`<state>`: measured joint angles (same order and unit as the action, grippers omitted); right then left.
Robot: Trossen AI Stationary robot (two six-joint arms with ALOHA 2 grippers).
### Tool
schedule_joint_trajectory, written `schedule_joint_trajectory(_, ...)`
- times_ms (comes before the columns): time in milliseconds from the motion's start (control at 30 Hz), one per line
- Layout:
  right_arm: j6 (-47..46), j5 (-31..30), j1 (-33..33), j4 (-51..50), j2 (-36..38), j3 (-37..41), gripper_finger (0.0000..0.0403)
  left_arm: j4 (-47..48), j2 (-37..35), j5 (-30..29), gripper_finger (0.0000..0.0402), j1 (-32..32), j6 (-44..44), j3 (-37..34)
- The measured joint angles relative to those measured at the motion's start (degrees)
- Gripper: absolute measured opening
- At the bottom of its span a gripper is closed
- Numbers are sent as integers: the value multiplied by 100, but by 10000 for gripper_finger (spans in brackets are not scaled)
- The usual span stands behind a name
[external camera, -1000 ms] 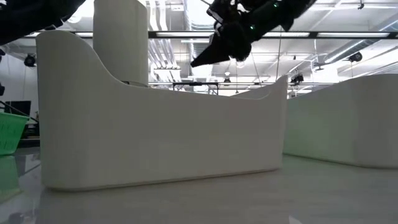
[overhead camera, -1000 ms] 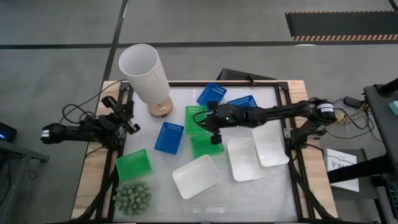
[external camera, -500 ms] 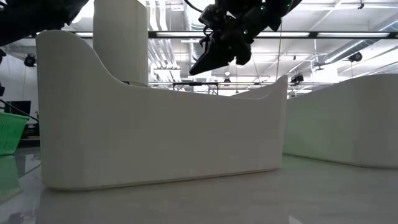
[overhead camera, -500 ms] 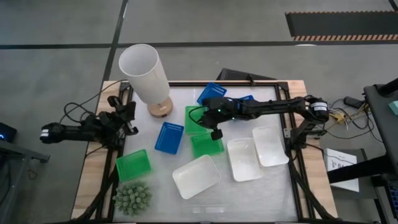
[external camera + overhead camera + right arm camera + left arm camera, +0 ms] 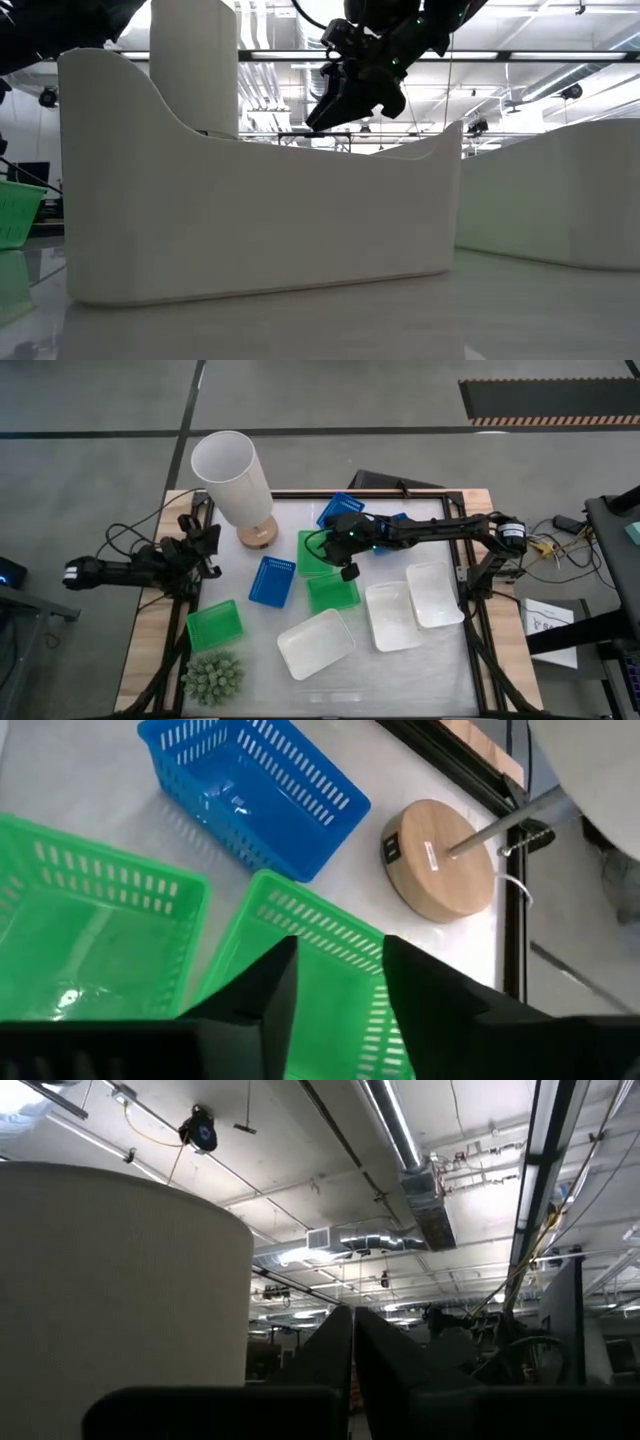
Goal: Stack baskets by color
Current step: Stack the top green bin on top of the bottom right green bin
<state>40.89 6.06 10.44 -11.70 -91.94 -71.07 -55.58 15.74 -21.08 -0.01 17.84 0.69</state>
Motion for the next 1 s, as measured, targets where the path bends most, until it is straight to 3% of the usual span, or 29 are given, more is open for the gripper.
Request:
schedule_joint_trajectory(200, 404, 36, 0, 16, -179, 0, 185, -99, 2, 25, 0, 0, -497, -2)
schedule_joint_trajectory(700, 584, 346, 7, 92, -494, -98, 177, -97, 265, 470, 0, -2, -2037, -17)
schedule_joint_trajectory(1000, 668, 554, 11, 126, -494, -89, 178, -438, 785, 469, 0, 0, -2349, -14)
